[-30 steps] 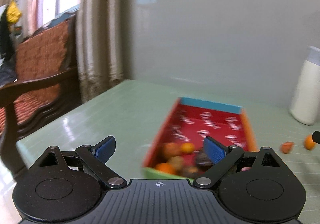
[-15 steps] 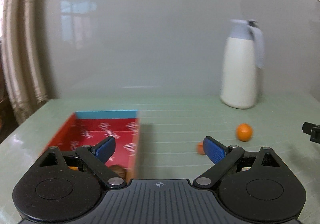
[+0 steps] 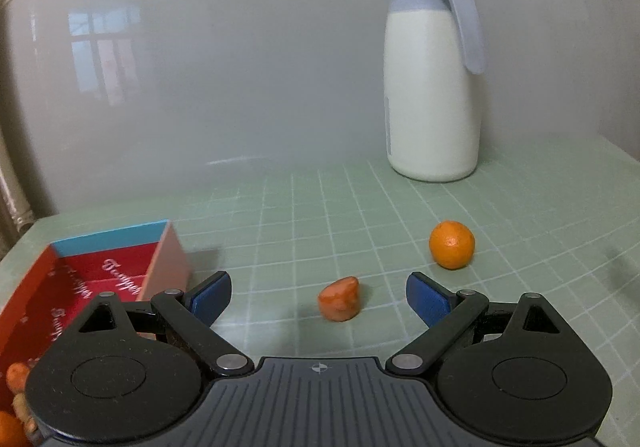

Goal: Organize fruits
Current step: 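Move the left tool toward the orange fruit chunk, then close the left gripper on the orange fruit chunk, then carry the orange chunk into the red box and open the left gripper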

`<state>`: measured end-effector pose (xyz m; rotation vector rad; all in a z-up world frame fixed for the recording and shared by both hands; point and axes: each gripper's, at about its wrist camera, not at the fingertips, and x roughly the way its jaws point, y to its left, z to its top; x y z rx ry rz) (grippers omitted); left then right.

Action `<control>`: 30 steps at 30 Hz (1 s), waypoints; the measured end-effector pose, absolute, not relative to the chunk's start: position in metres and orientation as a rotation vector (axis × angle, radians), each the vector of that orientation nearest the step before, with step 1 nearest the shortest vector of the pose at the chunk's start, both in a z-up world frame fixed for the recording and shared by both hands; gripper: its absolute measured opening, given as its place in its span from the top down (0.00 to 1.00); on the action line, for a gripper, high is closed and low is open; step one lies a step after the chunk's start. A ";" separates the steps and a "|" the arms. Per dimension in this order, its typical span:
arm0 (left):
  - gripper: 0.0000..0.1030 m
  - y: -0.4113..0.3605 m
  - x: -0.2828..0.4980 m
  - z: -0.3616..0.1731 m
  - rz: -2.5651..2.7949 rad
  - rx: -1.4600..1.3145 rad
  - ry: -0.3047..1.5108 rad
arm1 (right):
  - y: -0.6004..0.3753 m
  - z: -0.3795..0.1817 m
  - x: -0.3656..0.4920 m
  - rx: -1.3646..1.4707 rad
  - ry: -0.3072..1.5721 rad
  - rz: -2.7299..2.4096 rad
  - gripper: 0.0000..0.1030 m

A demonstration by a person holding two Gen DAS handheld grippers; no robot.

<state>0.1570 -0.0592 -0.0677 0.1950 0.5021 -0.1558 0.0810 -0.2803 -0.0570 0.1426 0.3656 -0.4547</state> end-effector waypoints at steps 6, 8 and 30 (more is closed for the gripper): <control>0.09 -0.069 0.181 -0.081 -0.168 0.188 0.550 | -0.288 -0.058 0.080 0.140 0.361 -0.496 0.16; 0.09 -0.071 0.186 -0.084 -0.176 0.181 0.565 | -0.292 -0.060 0.078 0.151 0.360 -0.511 0.16; 0.71 -0.074 0.199 -0.090 -0.233 0.113 0.623 | -0.289 -0.058 0.087 0.153 0.343 -0.521 0.16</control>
